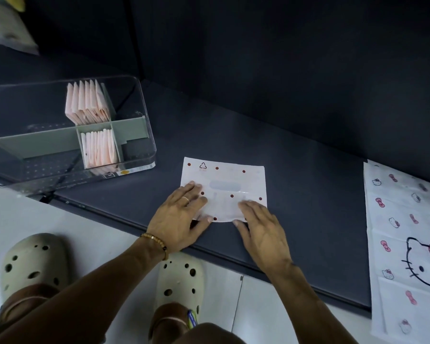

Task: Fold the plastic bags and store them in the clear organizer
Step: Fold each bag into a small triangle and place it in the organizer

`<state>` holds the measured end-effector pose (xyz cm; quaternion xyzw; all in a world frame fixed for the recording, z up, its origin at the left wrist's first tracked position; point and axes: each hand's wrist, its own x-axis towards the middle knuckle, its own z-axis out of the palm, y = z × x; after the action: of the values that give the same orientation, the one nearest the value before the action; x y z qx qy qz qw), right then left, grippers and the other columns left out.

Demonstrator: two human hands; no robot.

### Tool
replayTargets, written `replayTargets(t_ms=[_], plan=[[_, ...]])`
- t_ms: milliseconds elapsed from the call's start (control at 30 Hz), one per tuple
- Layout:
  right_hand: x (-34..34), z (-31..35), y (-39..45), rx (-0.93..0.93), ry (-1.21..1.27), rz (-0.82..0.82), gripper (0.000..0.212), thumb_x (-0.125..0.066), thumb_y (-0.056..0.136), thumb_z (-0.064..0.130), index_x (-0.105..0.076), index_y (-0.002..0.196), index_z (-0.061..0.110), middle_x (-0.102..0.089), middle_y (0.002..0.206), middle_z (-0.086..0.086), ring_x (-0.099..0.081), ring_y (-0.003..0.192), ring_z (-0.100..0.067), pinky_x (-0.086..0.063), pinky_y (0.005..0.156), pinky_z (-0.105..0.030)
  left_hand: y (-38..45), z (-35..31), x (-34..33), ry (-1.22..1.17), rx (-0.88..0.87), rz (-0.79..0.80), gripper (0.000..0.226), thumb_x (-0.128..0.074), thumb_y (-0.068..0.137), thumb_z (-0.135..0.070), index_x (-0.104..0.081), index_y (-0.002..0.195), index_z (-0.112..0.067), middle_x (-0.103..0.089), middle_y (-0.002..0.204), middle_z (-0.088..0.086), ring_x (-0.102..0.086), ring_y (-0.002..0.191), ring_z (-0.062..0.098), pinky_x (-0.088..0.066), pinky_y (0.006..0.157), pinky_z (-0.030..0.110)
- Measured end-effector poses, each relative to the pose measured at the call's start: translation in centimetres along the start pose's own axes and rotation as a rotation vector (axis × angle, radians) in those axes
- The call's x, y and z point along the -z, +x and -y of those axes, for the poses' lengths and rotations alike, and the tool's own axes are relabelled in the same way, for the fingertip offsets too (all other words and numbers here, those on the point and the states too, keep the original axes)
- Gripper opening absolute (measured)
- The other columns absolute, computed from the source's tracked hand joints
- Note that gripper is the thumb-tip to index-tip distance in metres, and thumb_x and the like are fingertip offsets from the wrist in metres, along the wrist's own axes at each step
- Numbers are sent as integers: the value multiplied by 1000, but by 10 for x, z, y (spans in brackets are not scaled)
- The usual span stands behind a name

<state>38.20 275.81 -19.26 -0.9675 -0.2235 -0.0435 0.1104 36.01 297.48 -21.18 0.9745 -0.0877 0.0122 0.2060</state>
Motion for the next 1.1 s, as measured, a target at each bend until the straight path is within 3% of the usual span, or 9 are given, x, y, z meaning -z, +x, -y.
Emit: replayTargets(t_ms=[67,133,267,400,500,600,767,900,1100], plan=[[0,-2,4,-6,12,-66,30,-72,85,19,-68,112,6,-70,112,-8,-67,102,-26,-57,82,-39,-1,1,2,6,7,36,60,-54,83,-51,-54,131,-15,-39,149,6,-25,143,21,-20,117,35],[3,-4,7,-4,33,-89,25,-71,86,20,-67,107,8,-71,104,-8,-68,93,-28,-58,75,-38,0,1,4,-9,-1,31,52,-60,83,-38,-56,129,-14,-42,147,8,-28,142,22,-18,117,34],[12,-9,15,6,9,-3,36,-79,76,28,-68,108,14,-72,100,-2,-67,91,-22,-49,82,-36,3,1,14,-27,-70,-60,31,-66,82,-5,-68,113,-9,-60,129,12,-49,128,29,-42,104,43],[27,-22,27,-272,335,96,8,-69,83,16,-72,82,23,-71,79,11,-63,70,-7,-41,65,-17,7,11,36,-61,5,6,27,-55,94,-21,-65,119,-22,-63,125,3,-59,115,25,-52,88,39],[34,-34,33,-486,591,248,16,-67,86,25,-65,70,27,-63,65,11,-53,55,-2,-41,54,-16,10,20,51,-181,119,62,17,-54,94,-26,-70,100,-21,-67,92,6,-61,86,32,-48,73,34],[33,-34,39,-548,617,267,13,-63,89,30,-62,76,26,-66,73,4,-55,62,-10,-44,58,-25,14,23,54,-270,265,73,20,-55,94,-30,-66,83,-17,-63,75,5,-58,75,30,-46,68,35],[17,-22,47,-627,420,186,20,-59,92,32,-53,76,23,-58,70,9,-59,70,-16,-39,60,-24,28,27,44,-207,518,74,39,-61,88,-39,-53,65,-9,-55,64,10,-55,71,32,-43,60,33],[10,-17,54,-663,335,173,16,-53,96,30,-54,89,15,-64,80,-3,-60,82,-28,-46,70,-31,40,27,39,-122,595,76,45,-58,89,-46,-36,61,-18,-57,77,12,-57,82,35,-39,63,33],[4,-13,62,-723,272,120,15,-52,96,31,-52,88,19,-60,80,-4,-56,83,-29,-41,65,-30,48,28,32,47,620,69,36,-49,91,-52,-58,92,-17,-61,97,14,-59,91,35,-40,67,34]])
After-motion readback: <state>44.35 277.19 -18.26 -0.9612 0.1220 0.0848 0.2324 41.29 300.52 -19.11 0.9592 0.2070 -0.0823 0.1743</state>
